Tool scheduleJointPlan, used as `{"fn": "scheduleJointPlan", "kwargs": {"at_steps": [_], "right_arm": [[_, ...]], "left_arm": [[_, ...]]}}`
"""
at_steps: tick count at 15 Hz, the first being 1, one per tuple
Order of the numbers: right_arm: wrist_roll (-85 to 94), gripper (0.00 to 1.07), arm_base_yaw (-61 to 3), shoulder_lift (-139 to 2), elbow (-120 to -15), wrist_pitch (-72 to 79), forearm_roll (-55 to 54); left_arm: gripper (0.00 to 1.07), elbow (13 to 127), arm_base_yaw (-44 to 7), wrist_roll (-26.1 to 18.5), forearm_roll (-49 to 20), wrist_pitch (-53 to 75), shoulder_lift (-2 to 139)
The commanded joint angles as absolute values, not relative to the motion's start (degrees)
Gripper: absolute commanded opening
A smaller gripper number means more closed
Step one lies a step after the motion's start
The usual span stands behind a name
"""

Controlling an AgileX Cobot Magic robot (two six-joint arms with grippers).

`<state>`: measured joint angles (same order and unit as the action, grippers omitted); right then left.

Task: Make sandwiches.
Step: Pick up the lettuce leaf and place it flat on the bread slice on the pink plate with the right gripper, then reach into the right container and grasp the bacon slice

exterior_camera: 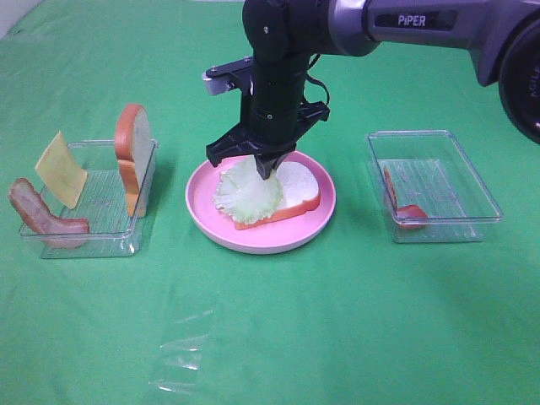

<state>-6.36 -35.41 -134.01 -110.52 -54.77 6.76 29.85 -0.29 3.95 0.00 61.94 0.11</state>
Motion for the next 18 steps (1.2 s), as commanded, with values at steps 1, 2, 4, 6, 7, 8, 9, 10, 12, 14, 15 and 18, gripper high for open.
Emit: {"fn": "scheduleJointPlan", "kwargs": {"at_steps": [1, 2, 4, 6, 7, 8, 9, 10, 12, 14, 15, 18], "right_arm": [[-6.3, 0.00, -35.3, -134.1, -110.4, -54.3, 8.1], [-6.2, 0.00, -35.3, -134.1, -110.4, -54.2, 8.1], [-4.9, 0.00, -35.3, -134.1, -110.4, -54.2, 8.1], [-4.5, 0.00, -35.3, -134.1, -110.4, -54.3, 8.2], [-4.5, 0.00, -35.3, -134.1, -110.4, -54.3, 8.2], [-4.5, 0.00, -35.3, -134.1, -110.4, -54.3, 8.7], [-5.3, 0.04, -35.3, -134.1, -110.4, -54.3, 9.3], [-6.0, 0.11, -35.3, -134.1, -110.4, -54.4, 9.6], [-8.0, 0.88, -35.4, -134.1, -110.4, -55.2, 12.9], [-7.9, 0.98, -35.4, -133.4, -110.4, -55.7, 13.1], [-7.9, 0.98, -35.4, -133.2, -110.5, -55.8, 13.1], [-7.7, 0.98, -35.4, -131.0, -110.5, -56.6, 13.1]], "left_arm": [[0.88, 29.9, -0.1, 4.2, 0.0, 61.6, 0.2], [0.88, 29.9, -0.1, 4.2, 0.0, 61.6, 0.2], [0.88, 29.9, -0.1, 4.2, 0.0, 61.6, 0.2], [0.88, 29.9, -0.1, 4.2, 0.0, 61.6, 0.2], [0.88, 29.9, -0.1, 4.2, 0.0, 61.6, 0.2], [0.88, 29.9, -0.1, 4.2, 0.0, 61.6, 0.2], [0.88, 29.9, -0.1, 4.2, 0.0, 61.6, 0.2], [0.88, 29.9, -0.1, 4.2, 0.0, 61.6, 0.2], [0.88, 29.9, -0.1, 4.2, 0.0, 61.6, 0.2], [0.88, 29.9, -0.1, 4.2, 0.0, 61.6, 0.2], [0.88, 29.9, -0.1, 4.2, 0.0, 61.6, 0.2], [0.88, 29.9, -0.1, 4.2, 0.0, 61.6, 0.2]]}}
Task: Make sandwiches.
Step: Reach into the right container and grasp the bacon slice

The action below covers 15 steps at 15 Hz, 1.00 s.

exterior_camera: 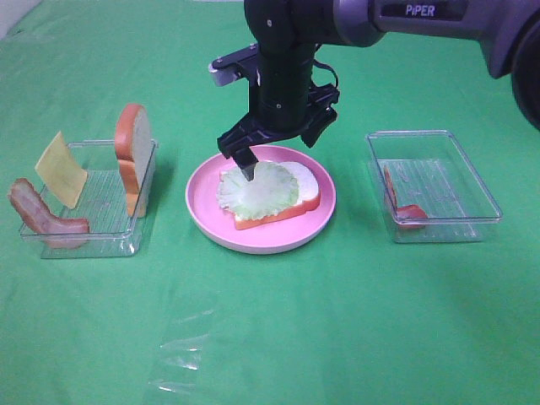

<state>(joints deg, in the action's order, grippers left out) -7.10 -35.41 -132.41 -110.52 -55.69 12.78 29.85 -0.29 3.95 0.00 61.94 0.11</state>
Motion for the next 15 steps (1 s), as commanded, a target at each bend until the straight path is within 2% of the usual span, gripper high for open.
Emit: {"fn": "scheduleJointPlan", "kwargs": {"at_steps": [1, 5, 7, 12, 15], "right_arm": [[-7.7, 0.98, -35.4, -130.4, -110.5, -57.5, 13.1], [-5.6, 0.98, -34.4, -126.8, -110.5, -62.0, 12.0], [-4.9, 0.98, -31.7, -124.3, -110.5, -64.6, 11.5], [-4.8, 0.98, -20.6, -121.8, -110.0, -76.1, 8.0], [-3.9, 0.98, -19.3, -121.2, -105.9, -76.1, 5.6]], "left_arm": [[0.88, 29.9, -0.1, 4.2, 0.0, 61.6, 0.2], [0.88, 29.9, -0.1, 4.2, 0.0, 61.6, 0.2], [0.88, 29.9, -0.1, 4.2, 0.0, 61.6, 0.2], [0.88, 29.9, -0.1, 4.2, 0.0, 61.6, 0.2], [0.88, 29.9, -0.1, 4.2, 0.0, 61.6, 0.2]]}}
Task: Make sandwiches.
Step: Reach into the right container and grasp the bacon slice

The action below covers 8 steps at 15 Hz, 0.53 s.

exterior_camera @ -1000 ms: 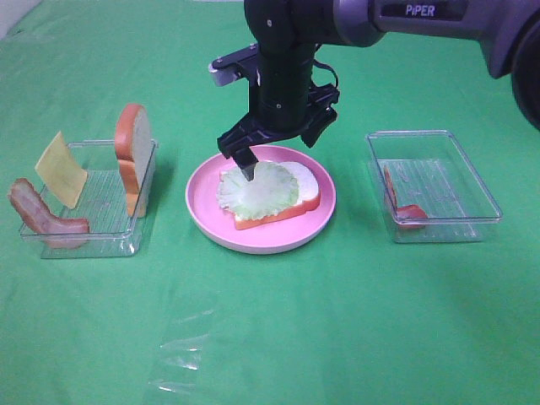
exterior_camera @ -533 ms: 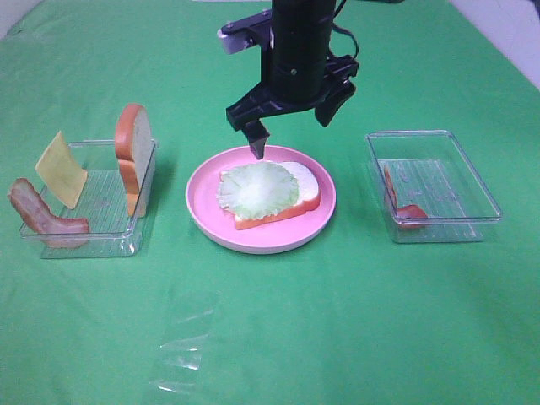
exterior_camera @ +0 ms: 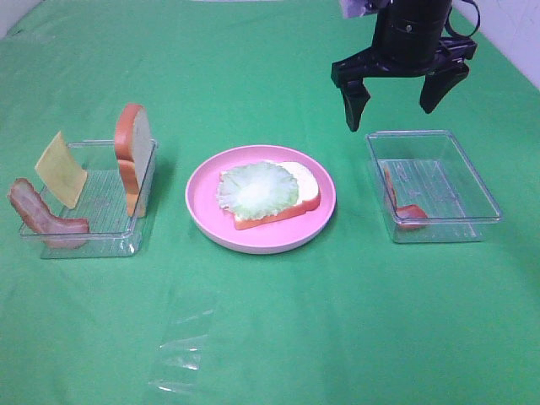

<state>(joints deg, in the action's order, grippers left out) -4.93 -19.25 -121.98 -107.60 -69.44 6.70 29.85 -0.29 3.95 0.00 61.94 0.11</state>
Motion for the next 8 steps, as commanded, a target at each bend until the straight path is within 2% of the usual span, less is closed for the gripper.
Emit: {"fn": "scheduleJointPlan", "kwargs": {"at_steps": [1, 8], "right_arm": [[-3.9, 0.98, -19.3, -121.2, -104.3, -76.1, 4.9], [-4.6, 0.98, -19.3, -121.2, -93.9, -71.2, 4.9]], "left_arm": [[0.88, 29.9, -0.1, 4.2, 0.0, 61.6, 0.2], [0.88, 29.9, -0.1, 4.2, 0.0, 61.6, 0.2]]}}
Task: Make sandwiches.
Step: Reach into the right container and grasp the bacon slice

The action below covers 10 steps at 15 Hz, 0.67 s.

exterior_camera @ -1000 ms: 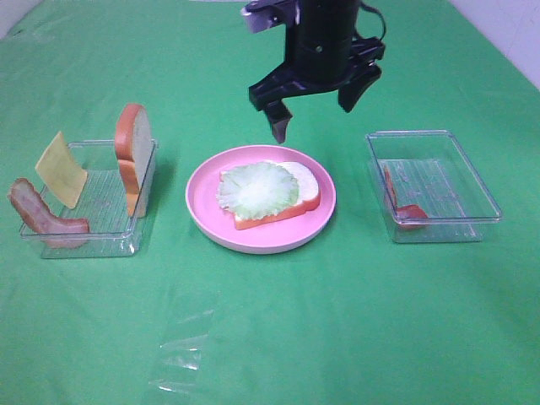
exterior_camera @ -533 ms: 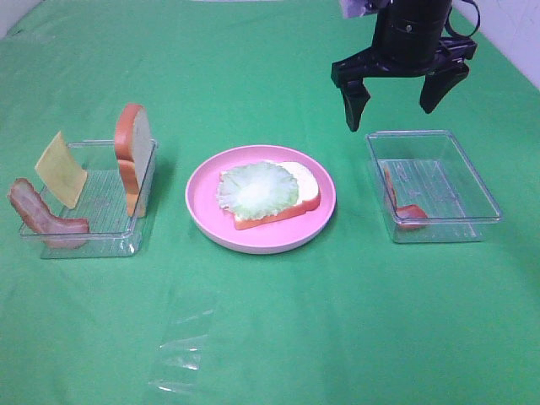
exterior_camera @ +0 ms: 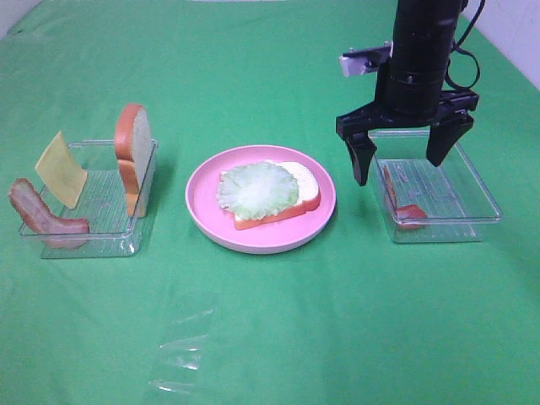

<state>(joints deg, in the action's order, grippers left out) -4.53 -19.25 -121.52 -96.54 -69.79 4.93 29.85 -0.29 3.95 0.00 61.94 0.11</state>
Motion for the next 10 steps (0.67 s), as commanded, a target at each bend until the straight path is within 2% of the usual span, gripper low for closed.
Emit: {"fn": "scheduleJointPlan", "kwargs": {"at_steps": [1, 7, 8, 10], "right_arm": [[-4.9, 0.98, -19.3, -121.2, -92.2, -69.3, 4.9], [-7.8, 0.96, -19.3, -121.2, -90.8, -62.1, 4.9], [-7.8, 0.94, -19.3, -121.2, -90.8, -62.2, 5.1], [-7.8, 0.84, -19.3, -121.2, -90.8, -62.3, 5.3]], "left_arm": [[0.88, 29.9, -0.1, 4.2, 0.0, 61.6, 0.2], [0.88, 29.9, -0.1, 4.2, 0.0, 61.6, 0.2], [0.88, 29.9, -0.1, 4.2, 0.0, 61.6, 0.2], [0.88, 29.9, -0.1, 4.2, 0.0, 61.6, 0.2]]}}
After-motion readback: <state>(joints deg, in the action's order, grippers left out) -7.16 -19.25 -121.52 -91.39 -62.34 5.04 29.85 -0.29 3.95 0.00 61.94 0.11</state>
